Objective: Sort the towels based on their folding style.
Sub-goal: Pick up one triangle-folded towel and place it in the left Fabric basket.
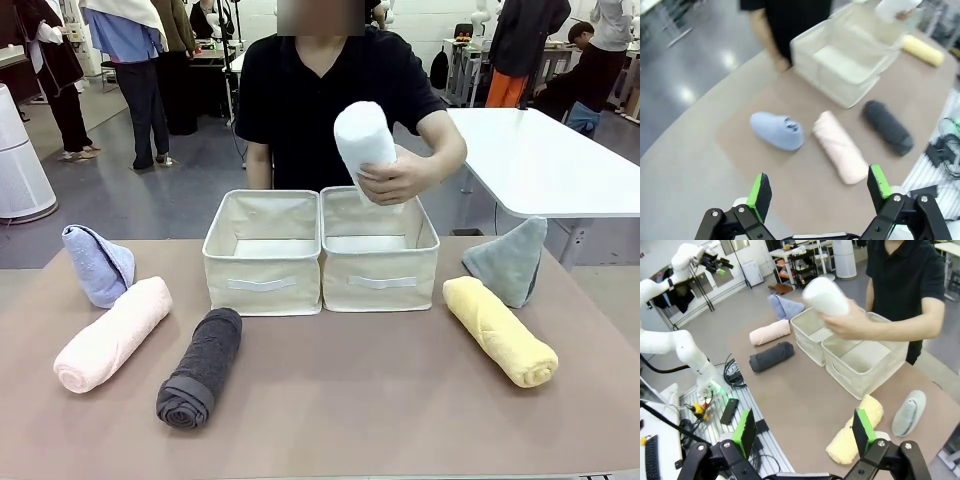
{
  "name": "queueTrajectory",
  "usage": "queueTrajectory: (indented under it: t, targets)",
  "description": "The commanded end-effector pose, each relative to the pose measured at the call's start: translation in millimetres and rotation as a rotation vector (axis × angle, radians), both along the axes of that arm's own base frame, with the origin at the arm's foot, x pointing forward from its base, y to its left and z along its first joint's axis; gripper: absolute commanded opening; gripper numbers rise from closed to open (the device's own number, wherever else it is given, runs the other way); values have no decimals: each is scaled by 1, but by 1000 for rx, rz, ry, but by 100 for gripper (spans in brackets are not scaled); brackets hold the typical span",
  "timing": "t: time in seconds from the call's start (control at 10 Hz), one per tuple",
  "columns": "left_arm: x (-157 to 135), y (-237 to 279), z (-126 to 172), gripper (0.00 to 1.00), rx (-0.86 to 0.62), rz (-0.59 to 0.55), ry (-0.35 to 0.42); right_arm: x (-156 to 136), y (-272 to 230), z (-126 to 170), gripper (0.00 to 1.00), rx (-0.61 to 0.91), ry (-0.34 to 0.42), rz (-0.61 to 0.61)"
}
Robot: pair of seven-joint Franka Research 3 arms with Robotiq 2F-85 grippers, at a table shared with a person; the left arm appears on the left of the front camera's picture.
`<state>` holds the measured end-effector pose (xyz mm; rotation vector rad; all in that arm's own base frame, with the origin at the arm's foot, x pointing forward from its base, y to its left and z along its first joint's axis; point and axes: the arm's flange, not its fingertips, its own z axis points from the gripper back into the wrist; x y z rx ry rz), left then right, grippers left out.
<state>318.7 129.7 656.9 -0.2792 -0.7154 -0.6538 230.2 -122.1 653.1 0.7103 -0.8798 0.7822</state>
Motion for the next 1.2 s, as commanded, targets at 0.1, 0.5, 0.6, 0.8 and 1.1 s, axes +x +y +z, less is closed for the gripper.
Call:
queueTrajectory:
  t: [0.1,0.5,0.6,0.8,1.1]
  targets:
    - [56,-76,20,100,245,137,313,1,0,-1,100,12,-5,13]
    - [134,-153,-17,100,360,192,614,1,0,-1,100,12,-5,13]
    - [155,-165,-39,100,358,258,661,1,0,-1,100,12,-5,13]
    - [191,-181,-88,100,329,372,693,1,0,-1,100,12,-5,13]
    - [230,-153,-128,100,313,560,672,1,0,-1,100,12,-5,13]
